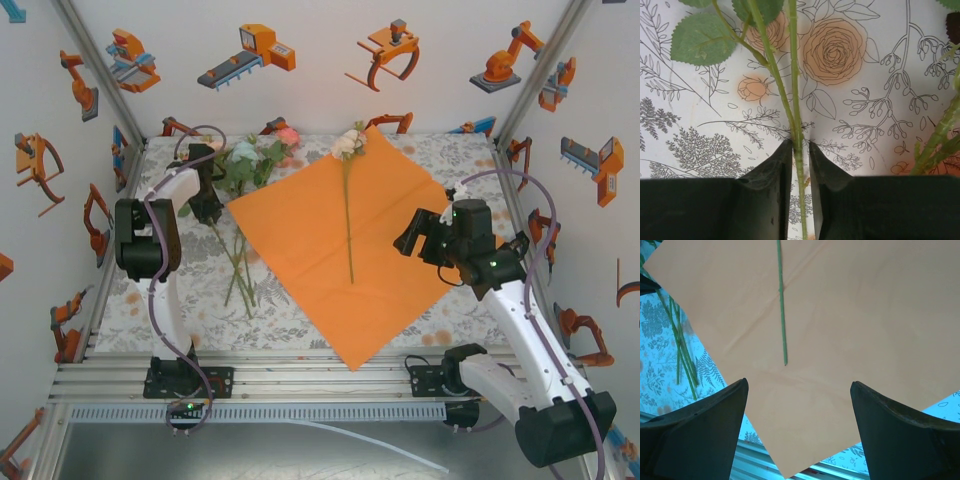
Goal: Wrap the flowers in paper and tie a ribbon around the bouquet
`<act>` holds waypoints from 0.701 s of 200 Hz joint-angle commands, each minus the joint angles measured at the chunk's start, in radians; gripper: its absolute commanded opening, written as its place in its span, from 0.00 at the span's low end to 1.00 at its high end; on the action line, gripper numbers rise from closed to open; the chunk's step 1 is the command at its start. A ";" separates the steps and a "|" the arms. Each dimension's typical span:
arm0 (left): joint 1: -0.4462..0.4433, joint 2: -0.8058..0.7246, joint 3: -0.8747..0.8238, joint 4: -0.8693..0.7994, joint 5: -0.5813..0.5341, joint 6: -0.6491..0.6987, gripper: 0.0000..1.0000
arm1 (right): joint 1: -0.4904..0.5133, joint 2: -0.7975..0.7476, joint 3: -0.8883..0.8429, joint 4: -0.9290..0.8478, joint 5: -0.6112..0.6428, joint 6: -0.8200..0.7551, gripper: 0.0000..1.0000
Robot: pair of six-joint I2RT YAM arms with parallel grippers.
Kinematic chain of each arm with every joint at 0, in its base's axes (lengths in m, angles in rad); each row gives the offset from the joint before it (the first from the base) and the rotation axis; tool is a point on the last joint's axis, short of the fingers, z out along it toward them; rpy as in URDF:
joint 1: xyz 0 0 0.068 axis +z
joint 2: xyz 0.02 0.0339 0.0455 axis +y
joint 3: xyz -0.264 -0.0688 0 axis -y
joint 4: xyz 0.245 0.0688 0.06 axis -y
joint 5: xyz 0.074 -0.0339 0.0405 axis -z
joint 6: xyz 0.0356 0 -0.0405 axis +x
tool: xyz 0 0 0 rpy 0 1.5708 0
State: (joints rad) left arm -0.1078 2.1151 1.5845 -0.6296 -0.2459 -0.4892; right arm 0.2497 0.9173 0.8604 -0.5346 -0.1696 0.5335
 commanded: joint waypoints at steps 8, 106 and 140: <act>0.002 0.062 -0.011 -0.053 0.000 -0.029 0.13 | 0.004 -0.041 -0.002 -0.008 0.022 0.005 0.76; 0.021 -0.279 -0.003 0.019 -0.096 0.079 0.00 | 0.005 -0.049 0.007 -0.014 0.028 0.022 0.76; 0.008 -0.454 -0.049 0.097 -0.080 0.070 0.00 | 0.005 -0.048 0.008 -0.014 0.035 0.023 0.76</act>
State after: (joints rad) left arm -0.0902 1.7802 1.5623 -0.5961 -0.3187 -0.4316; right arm 0.2497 0.8711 0.8600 -0.5385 -0.1577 0.5488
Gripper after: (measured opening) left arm 0.012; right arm 0.753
